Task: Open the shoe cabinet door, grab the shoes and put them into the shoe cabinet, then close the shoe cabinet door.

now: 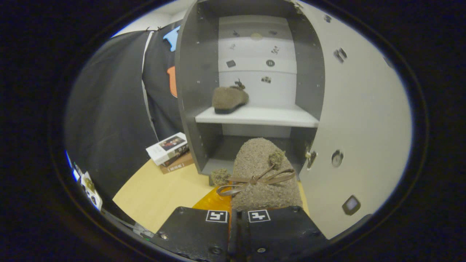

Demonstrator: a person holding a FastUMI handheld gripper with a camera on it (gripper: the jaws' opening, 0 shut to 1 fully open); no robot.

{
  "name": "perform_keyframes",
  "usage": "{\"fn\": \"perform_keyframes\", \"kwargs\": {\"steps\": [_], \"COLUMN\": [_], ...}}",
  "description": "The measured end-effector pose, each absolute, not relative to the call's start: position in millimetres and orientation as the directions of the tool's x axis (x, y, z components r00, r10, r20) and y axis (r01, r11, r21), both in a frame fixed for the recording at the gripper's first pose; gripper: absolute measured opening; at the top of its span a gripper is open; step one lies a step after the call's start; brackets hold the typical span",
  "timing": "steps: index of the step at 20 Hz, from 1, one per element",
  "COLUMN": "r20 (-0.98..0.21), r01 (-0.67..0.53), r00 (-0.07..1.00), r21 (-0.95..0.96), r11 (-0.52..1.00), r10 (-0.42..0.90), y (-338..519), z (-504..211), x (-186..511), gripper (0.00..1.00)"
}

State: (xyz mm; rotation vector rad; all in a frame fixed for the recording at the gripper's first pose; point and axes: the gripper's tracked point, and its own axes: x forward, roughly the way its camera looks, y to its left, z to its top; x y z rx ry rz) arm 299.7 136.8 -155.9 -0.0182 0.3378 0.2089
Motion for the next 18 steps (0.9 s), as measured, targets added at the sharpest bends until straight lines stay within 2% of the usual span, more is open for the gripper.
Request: {"fn": "perform_keyframes", "kwargs": {"steps": [11,18], "r20": [-0.139,-0.151], "r01": [-0.198,-0.162], "r00": [0.972,0.976], "r21": [-0.05,-0.034], "r11": [0.979,0.986], "r10": [0.19,0.156], "y": [149.9,141.9], "z": [-15.5,4.0], "x": [404.0,516.3], "gripper": [0.07,0.08]}}
